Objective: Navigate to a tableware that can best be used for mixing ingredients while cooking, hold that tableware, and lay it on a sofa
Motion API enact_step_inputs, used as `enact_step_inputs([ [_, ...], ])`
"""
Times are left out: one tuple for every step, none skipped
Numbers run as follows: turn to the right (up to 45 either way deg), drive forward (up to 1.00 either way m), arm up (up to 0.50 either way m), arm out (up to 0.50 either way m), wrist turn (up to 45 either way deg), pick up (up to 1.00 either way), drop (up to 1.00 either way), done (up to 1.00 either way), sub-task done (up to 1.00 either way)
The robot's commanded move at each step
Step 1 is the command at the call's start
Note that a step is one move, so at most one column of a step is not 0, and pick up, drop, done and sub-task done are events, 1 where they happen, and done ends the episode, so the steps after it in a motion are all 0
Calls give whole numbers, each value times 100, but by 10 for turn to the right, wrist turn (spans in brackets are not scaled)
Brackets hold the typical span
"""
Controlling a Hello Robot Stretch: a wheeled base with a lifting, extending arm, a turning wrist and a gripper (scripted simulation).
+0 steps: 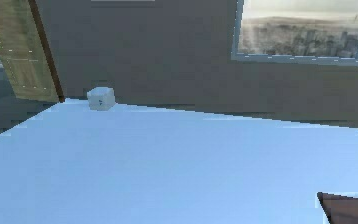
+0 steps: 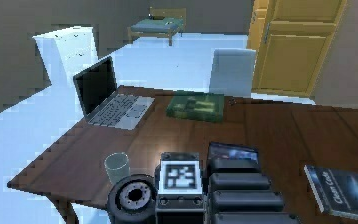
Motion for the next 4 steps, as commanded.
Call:
enact_step_inputs([
  [-450,0,0,0,0,0,0,0,0],
  [-300,0,0,0,0,0,0,0,0],
  [0,20,0,0,0,0,0,0,0],
  [300,0,0,0,0,0,0,0,0],
])
